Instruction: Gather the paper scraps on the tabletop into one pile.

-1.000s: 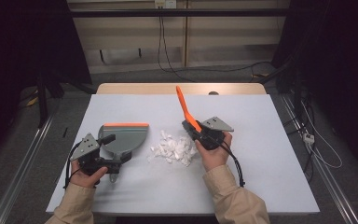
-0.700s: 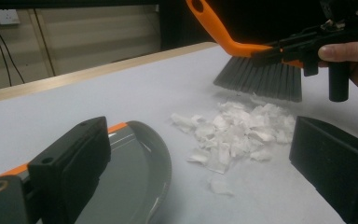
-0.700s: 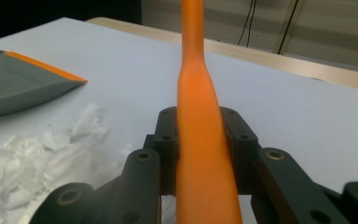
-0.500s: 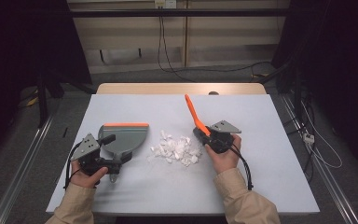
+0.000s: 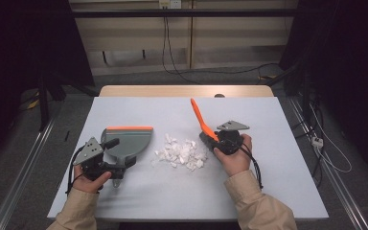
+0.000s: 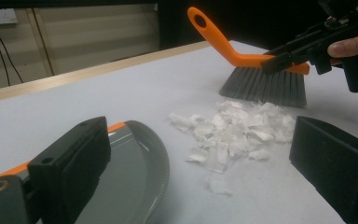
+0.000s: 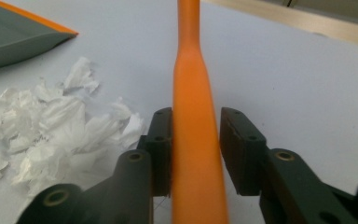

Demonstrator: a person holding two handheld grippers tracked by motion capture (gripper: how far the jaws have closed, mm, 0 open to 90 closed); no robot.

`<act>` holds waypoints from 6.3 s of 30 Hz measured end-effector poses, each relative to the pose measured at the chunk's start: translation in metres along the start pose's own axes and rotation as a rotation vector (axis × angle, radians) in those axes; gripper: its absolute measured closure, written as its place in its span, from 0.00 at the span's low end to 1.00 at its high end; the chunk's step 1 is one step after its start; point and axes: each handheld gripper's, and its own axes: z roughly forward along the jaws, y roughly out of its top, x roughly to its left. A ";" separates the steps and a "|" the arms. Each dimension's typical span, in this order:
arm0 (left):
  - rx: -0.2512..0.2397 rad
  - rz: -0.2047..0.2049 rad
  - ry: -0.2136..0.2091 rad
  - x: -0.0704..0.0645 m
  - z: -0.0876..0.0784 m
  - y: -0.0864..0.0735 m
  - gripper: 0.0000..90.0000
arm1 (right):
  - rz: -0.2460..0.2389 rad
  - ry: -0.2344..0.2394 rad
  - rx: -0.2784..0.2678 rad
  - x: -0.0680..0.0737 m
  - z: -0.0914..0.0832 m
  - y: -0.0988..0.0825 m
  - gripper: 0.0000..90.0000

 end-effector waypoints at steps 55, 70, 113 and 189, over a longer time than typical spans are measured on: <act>0.011 -0.007 0.001 0.000 0.001 -0.001 0.05 | 0.003 0.183 -0.113 0.046 0.006 0.019 0.79; 0.010 -0.008 0.009 0.002 0.000 -0.001 0.05 | -0.018 0.217 -0.162 0.056 -0.016 0.030 0.79; 0.017 -0.003 0.009 0.001 0.002 -0.001 0.05 | -0.054 0.298 0.024 0.084 -0.007 0.002 0.79; 0.026 -0.049 0.087 0.007 -0.009 -0.005 0.05 | -0.249 0.490 -0.137 -0.015 0.076 0.060 0.79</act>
